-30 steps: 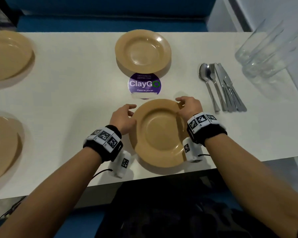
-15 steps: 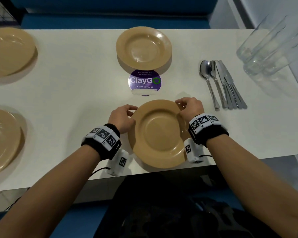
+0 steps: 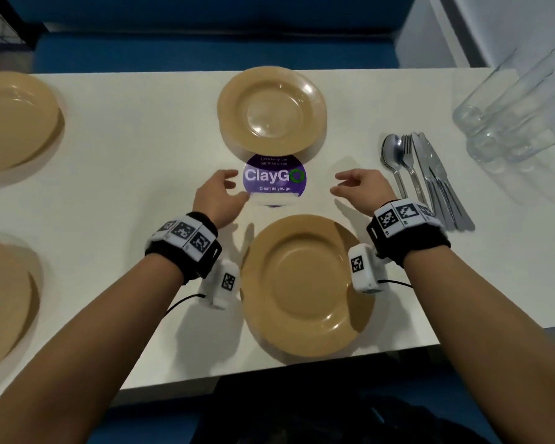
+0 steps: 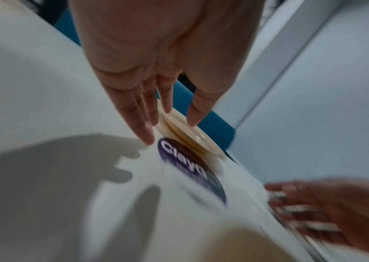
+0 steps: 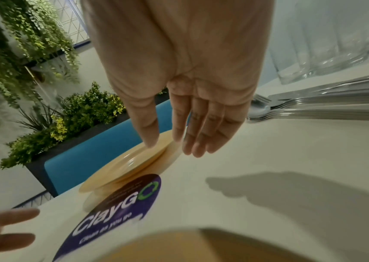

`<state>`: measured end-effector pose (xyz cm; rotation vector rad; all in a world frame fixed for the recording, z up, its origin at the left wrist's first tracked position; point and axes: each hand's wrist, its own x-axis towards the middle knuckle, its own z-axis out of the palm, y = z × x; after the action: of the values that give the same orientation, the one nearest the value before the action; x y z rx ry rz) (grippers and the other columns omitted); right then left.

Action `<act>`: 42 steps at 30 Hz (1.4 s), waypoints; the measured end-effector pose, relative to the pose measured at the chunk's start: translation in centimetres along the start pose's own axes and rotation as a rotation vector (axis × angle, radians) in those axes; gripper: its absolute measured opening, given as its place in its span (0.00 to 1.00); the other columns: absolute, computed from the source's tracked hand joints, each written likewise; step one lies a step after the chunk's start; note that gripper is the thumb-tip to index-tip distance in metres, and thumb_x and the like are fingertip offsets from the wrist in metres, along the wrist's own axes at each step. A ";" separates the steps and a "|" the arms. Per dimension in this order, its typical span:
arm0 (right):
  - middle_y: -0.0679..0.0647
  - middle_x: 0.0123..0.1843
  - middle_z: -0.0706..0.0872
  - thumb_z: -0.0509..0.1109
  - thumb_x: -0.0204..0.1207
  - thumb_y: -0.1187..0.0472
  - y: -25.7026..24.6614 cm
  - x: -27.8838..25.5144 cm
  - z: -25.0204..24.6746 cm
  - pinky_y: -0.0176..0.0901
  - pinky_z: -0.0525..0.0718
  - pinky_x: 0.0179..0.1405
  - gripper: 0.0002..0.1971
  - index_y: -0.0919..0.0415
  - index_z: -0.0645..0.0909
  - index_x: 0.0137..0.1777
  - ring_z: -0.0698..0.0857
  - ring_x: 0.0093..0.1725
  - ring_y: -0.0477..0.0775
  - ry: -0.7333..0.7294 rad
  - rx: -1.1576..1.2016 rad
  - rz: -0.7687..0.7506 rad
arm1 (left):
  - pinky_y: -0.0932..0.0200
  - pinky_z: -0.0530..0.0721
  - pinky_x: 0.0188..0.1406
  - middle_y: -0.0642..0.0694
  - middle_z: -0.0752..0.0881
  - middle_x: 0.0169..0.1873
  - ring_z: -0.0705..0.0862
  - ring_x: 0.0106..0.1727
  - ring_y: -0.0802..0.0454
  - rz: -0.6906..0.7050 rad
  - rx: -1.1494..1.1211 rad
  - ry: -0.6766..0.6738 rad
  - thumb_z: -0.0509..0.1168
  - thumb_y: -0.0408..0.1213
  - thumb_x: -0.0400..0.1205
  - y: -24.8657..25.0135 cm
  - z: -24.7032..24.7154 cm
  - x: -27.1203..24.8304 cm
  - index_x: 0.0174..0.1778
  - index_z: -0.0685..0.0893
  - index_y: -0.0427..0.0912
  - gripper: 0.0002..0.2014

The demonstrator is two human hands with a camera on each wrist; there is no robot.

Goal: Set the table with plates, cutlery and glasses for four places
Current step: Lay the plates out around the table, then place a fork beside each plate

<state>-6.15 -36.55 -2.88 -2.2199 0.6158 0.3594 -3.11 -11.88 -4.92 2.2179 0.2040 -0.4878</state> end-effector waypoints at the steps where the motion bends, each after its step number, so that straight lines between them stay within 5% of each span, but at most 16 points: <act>1: 0.55 0.61 0.86 0.73 0.74 0.57 -0.6 1.1 0.0 0.41 0.77 0.64 0.22 0.57 0.79 0.69 0.84 0.62 0.54 0.010 0.021 0.011 | 0.50 0.83 0.61 0.46 0.80 0.66 0.84 0.60 0.44 -0.029 -0.065 0.034 0.67 0.42 0.79 0.5 -0.3 1.8 0.75 0.69 0.47 0.28; 8: 0.56 0.61 0.86 0.73 0.73 0.60 -3.8 8.2 1.4 0.53 0.82 0.65 0.33 0.59 0.66 0.78 0.85 0.61 0.58 0.057 0.230 0.103 | 0.47 0.87 0.56 0.40 0.81 0.63 0.88 0.53 0.39 -0.221 -0.335 0.135 0.67 0.36 0.79 3.1 -2.3 11.2 0.80 0.60 0.43 0.34; 11: 0.58 0.65 0.84 0.74 0.71 0.65 -4.6 10.1 2.3 0.54 0.82 0.65 0.39 0.61 0.60 0.80 0.84 0.63 0.59 0.028 0.328 0.156 | 0.46 0.85 0.60 0.42 0.83 0.62 0.86 0.60 0.42 -0.219 -0.308 0.129 0.67 0.31 0.76 3.4 -2.2 13.0 0.80 0.62 0.45 0.35; 14: 0.59 0.67 0.83 0.76 0.69 0.65 -4.6 11.4 2.9 0.54 0.77 0.71 0.39 0.59 0.63 0.79 0.81 0.67 0.58 0.061 0.298 0.169 | 0.48 0.85 0.61 0.40 0.84 0.64 0.84 0.62 0.44 -0.183 -0.257 0.118 0.67 0.27 0.75 3.9 -1.7 13.8 0.80 0.64 0.47 0.36; 20: 0.56 0.56 0.87 0.76 0.69 0.66 -3.8 11.9 2.3 0.52 0.77 0.70 0.36 0.57 0.67 0.76 0.83 0.64 0.56 0.140 0.297 0.161 | 0.48 0.88 0.52 0.44 0.83 0.46 0.87 0.50 0.43 -0.162 -0.306 0.118 0.65 0.23 0.75 5.0 -0.5 14.2 0.78 0.67 0.46 0.35; 23: 0.55 0.53 0.87 0.77 0.68 0.66 -3.6 11.9 2.2 0.53 0.78 0.69 0.36 0.57 0.68 0.76 0.83 0.63 0.56 0.147 0.296 0.156 | 0.50 0.89 0.48 0.46 0.82 0.50 0.86 0.43 0.46 -0.170 -0.313 0.128 0.65 0.23 0.74 5.1 -0.3 14.3 0.77 0.68 0.47 0.34; 31: 0.54 0.54 0.86 0.76 0.69 0.64 -3.7 11.5 2.3 0.51 0.79 0.68 0.35 0.57 0.67 0.76 0.83 0.62 0.56 0.142 0.280 0.133 | 0.46 0.88 0.53 0.39 0.84 0.61 0.87 0.54 0.42 -0.174 -0.302 0.133 0.66 0.27 0.73 4.8 -0.8 13.8 0.76 0.69 0.46 0.34; 34: 0.51 0.53 0.87 0.74 0.70 0.60 -3.6 10.7 1.6 0.53 0.80 0.67 0.33 0.58 0.68 0.76 0.85 0.59 0.55 0.178 0.331 0.118 | 0.51 0.78 0.67 0.43 0.78 0.68 0.80 0.66 0.44 -0.118 -0.135 0.193 0.68 0.37 0.76 5.3 -0.9 13.2 0.78 0.66 0.45 0.33; 36: 0.52 0.53 0.88 0.73 0.71 0.59 -3.2 9.9 0.5 0.52 0.81 0.65 0.29 0.58 0.71 0.73 0.87 0.57 0.55 0.231 0.340 0.084 | 0.53 0.73 0.68 0.43 0.73 0.72 0.74 0.72 0.45 -0.025 -0.014 0.264 0.68 0.41 0.77 6.3 -0.7 12.3 0.78 0.66 0.45 0.33; 42: 0.50 0.48 0.85 0.69 0.76 0.61 0.5 7.3 -6.0 0.25 0.71 0.45 0.14 0.58 0.83 0.62 0.81 0.47 0.47 0.425 0.236 0.021 | 0.53 0.68 0.73 0.46 0.74 0.70 0.70 0.72 0.45 0.341 0.094 0.239 0.69 0.43 0.74 11.3 3.5 8.9 0.74 0.70 0.45 0.31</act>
<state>0.07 -43.69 -2.52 -2.0698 0.8581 -0.1763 7.48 -21.92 -2.65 2.3385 -0.0759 -0.0468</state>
